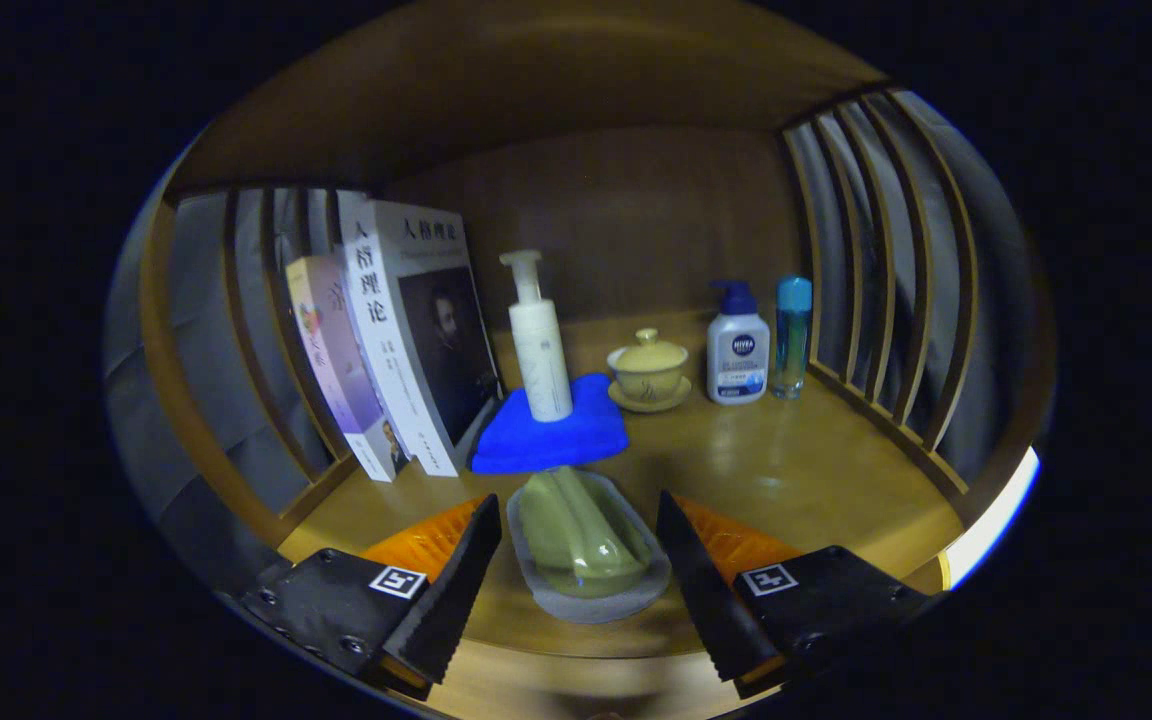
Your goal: Pull open the drawer, take out the items inside it, and place them on the countertop above the cabinet.
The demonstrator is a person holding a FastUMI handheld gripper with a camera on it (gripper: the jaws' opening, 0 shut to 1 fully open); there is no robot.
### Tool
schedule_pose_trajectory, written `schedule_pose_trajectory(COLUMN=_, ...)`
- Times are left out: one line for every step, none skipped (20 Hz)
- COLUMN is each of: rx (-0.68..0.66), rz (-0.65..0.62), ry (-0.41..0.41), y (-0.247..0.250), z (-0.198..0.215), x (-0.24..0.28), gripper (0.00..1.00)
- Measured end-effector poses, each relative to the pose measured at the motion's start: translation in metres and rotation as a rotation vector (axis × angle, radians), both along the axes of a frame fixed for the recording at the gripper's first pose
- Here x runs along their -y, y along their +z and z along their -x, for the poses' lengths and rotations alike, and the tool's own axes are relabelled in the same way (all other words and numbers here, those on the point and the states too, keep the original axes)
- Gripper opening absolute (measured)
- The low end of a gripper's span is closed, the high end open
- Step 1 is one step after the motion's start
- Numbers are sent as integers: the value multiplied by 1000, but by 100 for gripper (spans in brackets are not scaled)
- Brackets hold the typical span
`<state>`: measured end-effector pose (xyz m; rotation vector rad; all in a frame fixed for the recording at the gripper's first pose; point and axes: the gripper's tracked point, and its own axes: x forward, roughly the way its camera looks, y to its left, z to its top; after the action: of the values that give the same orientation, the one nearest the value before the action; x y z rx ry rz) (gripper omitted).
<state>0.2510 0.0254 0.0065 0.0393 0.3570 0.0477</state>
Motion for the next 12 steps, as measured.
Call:
schedule_pose_trajectory(rx=35, rz=7, ry=8, y=7, z=7, x=-2, gripper=98)
schedule_pose_trajectory(rx=68, rz=16, ry=11, y=15, z=15, x=-3, gripper=98)
schedule_pose_trajectory(rx=99, rz=27, ry=10, y=24, z=23, x=-3, gripper=98)
schedule_pose_trajectory(rx=124, rz=40, ry=16, y=32, z=30, x=-4, gripper=98)
schedule_pose_trajectory(rx=139, rz=52, ry=26, y=36, z=40, x=-6, gripper=98)
schedule_pose_trajectory(rx=149, rz=68, ry=32, y=40, z=51, x=-7, gripper=98)
schedule_pose_trajectory(rx=165, rz=86, ry=36, y=45, z=63, x=-7, gripper=98)
schedule_pose_trajectory(rx=192, rz=99, ry=38, y=50, z=73, x=-7, gripper=98)
schedule_pose_trajectory(rx=212, rz=113, ry=44, y=54, z=84, x=-9, gripper=98)
schedule_pose_trajectory(rx=236, rz=124, ry=45, y=57, z=97, x=-9, gripper=98)
schedule_pose_trajectory(rx=256, rz=133, ry=48, y=60, z=109, x=-10, gripper=98)
schedule_pose_trajectory(rx=266, rz=135, ry=46, y=58, z=120, x=-11, gripper=98)
